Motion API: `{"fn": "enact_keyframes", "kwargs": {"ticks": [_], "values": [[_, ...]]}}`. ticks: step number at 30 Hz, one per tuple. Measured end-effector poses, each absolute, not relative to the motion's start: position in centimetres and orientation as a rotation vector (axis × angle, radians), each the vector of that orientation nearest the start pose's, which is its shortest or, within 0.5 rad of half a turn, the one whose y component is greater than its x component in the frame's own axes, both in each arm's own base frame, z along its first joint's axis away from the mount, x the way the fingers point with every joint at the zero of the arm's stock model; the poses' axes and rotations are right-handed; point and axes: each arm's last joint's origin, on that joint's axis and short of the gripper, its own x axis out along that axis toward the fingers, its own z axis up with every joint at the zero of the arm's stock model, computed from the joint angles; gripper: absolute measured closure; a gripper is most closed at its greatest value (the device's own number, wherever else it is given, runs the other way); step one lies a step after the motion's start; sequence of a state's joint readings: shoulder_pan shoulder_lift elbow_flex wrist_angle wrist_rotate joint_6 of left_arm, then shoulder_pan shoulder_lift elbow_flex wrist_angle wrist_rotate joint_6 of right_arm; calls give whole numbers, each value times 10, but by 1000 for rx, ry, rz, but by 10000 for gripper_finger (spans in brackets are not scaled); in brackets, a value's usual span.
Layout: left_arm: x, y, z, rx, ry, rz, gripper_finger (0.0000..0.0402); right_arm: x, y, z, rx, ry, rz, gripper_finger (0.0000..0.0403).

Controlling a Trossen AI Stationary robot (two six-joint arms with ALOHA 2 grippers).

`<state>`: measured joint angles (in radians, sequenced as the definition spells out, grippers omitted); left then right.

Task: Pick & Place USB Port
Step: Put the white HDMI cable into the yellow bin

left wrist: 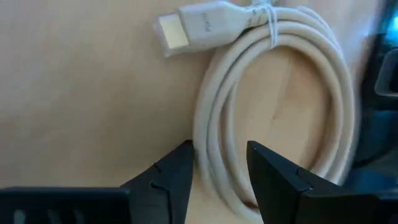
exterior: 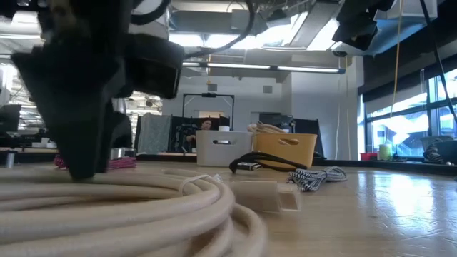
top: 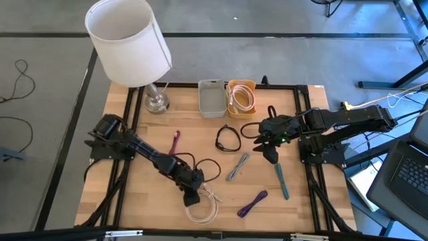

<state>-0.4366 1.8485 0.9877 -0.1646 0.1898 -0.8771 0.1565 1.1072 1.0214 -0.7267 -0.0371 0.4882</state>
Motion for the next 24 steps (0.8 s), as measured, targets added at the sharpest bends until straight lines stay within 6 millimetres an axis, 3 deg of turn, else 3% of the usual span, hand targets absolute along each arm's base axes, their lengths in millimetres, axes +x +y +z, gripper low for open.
{"fn": "enact_keyframes", "kwargs": {"ticks": [5,7,11,16,19,24], "values": [[318,-155,119,-670,1190,-70,264,215,35,308,410,838,-20,234],[318,-154,119,-668,1186,-59,286,215,35,308,410,837,-22,234],[317,-154,123,-670,1170,-45,369,215,35,308,410,837,-23,234],[318,-158,127,-689,1142,4,380,215,35,308,405,834,-28,234],[319,-164,138,-633,1100,46,380,215,35,308,405,836,-28,234],[315,-167,184,-583,1051,89,390,215,35,308,405,833,-27,234]]}}
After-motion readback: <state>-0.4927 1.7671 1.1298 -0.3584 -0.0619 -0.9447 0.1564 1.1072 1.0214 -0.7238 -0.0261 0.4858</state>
